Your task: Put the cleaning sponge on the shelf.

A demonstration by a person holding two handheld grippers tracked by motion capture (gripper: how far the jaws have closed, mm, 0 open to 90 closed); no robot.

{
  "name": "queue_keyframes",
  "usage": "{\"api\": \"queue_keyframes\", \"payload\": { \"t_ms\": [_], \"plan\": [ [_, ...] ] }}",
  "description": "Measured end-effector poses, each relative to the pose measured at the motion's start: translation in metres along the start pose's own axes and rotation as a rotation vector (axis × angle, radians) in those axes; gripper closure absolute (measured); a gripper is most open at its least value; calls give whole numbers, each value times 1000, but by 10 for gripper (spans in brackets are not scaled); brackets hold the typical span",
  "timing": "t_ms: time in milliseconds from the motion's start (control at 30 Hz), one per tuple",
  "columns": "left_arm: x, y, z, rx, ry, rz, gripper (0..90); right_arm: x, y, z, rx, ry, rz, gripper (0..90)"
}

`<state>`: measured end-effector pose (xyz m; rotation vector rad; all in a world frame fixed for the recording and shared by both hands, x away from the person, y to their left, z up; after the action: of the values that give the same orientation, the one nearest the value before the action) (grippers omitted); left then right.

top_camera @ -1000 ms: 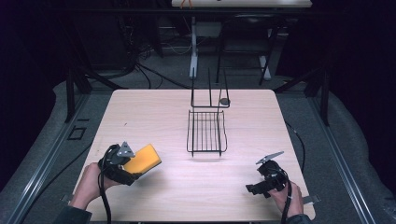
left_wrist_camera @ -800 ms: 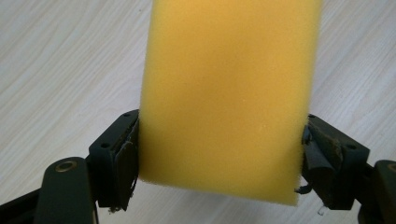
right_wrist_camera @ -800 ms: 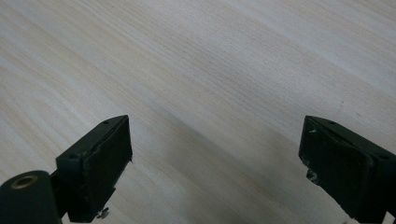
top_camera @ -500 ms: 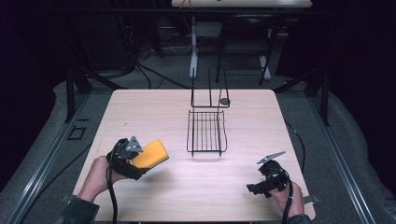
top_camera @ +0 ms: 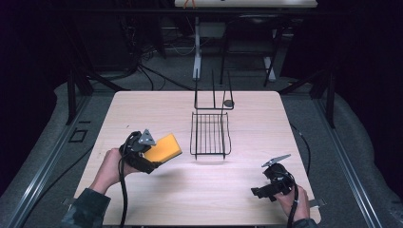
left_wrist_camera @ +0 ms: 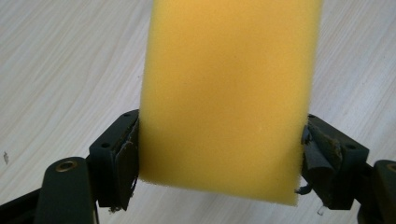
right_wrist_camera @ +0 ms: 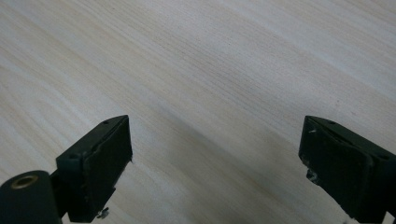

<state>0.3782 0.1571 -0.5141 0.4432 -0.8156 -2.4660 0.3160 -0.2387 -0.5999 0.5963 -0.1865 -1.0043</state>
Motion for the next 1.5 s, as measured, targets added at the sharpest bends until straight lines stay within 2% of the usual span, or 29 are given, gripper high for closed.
{"api": "queue_keyframes", "payload": {
  "t_ms": [200, 500, 567, 867, 900, 933, 1000, 1200, 1233, 1300, 1500],
  "plan": [
    [-2, 11, -2, 11, -14, -2, 230, 0, 0, 0, -7, 2, -2, 91],
    [-5, 33, -6, 23, -34, -39, 231, -1, 0, 0, 1, 5, -5, 91],
    [-6, 39, -9, 18, -46, -61, 231, 0, -1, -1, -9, -2, 7, 91],
    [-6, 54, -21, 19, -89, -106, 231, -2, -1, -1, -9, 8, 2, 91],
    [-6, 58, -23, 26, -94, -127, 231, -2, -1, -2, -9, 10, 1, 91],
    [-6, 58, -23, 26, -94, -127, 231, -2, -1, -2, -7, 10, 0, 91],
    [-5, 63, -27, 20, -109, -152, 231, -2, -1, -2, -8, 9, 0, 91],
    [-5, 72, -37, 23, -141, -179, 231, -3, -1, -2, -12, 14, 4, 92],
    [-5, 75, -41, 19, -140, -203, 232, -2, -1, -2, -14, 11, 10, 92],
    [-4, 77, -45, 9, -149, -218, 231, -2, -1, -3, -14, 12, 10, 92],
    [-4, 87, -56, 14, -163, -237, 232, -4, -1, -3, -14, 13, 16, 92]
  ]
}}
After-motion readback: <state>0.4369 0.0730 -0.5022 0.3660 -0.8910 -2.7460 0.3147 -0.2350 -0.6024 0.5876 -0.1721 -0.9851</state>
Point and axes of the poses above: each handheld gripper's, and its own axes: z roughly backward along the jaws, y roughly out of its top, x roughly to its right, the point moved 6 cm from there along -z, roughly forward along the jaws, and after that the axes turned 7 degrees about x, right-handed, at the moved point
